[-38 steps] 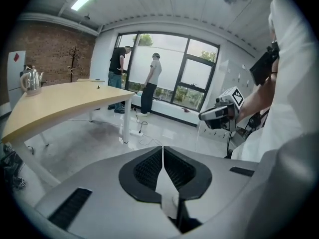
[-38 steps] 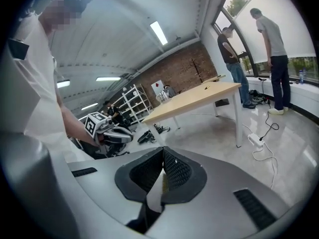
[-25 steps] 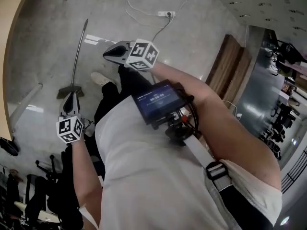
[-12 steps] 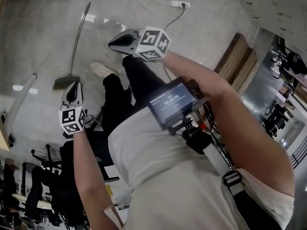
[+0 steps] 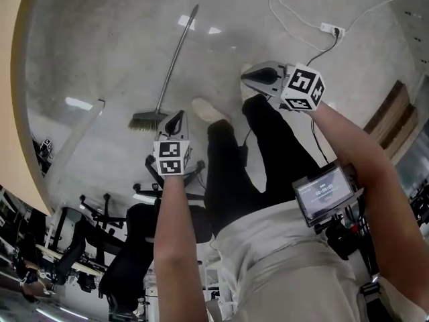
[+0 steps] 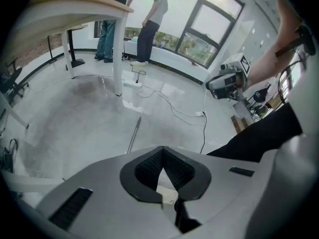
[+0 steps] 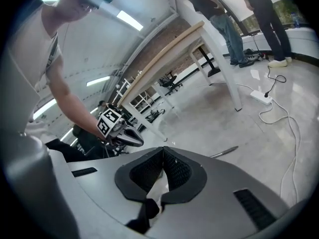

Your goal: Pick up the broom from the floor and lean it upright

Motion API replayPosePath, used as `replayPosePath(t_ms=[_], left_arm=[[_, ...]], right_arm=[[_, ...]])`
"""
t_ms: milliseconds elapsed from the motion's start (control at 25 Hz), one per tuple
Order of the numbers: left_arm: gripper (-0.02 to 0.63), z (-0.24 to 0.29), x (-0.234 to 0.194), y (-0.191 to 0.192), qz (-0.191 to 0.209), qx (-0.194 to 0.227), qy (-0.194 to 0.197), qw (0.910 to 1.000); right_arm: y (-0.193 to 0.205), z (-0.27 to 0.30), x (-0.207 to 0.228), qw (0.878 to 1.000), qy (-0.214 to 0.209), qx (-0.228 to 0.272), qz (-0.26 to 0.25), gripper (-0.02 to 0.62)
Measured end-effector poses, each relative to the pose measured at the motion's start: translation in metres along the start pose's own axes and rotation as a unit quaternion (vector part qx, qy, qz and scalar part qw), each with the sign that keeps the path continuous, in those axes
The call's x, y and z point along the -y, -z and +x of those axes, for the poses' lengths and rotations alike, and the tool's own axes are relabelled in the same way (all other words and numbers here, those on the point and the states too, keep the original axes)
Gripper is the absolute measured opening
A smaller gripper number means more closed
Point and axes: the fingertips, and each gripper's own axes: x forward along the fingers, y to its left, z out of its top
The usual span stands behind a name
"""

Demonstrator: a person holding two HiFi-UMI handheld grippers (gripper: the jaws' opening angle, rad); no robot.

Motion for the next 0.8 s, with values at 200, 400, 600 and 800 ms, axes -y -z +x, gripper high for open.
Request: replayPosePath(t_ms=[200,400,600,800], left_arm=[[0.008,0.045,-0.027,0.013,0.03,-0.037,-0.008,0.9988],[0.008,0.107,-0.072,0.056,0.025,-0.07,-0.011,0.9972],[0.008,0.136,-0.081,0.078,0.029,-0.084,-0.006,0.996],[0.009,0.199,-0.112,0.109,0.07,-0.092,-0.021,0.9931]], right_arm=[[0.038,0.019,0.032,1.0,0.0,-0.028,-0.001,0.015],[0.065,0.06,0.07,0.999,-0.005,-0.036,-0.01,0.015],[0.064,0.063,0.077,0.999,-0.003,-0.041,-0.033,0.015],[0.085,0.093,0.118,0.997,-0.009,-0.049,-0.053,0.015]])
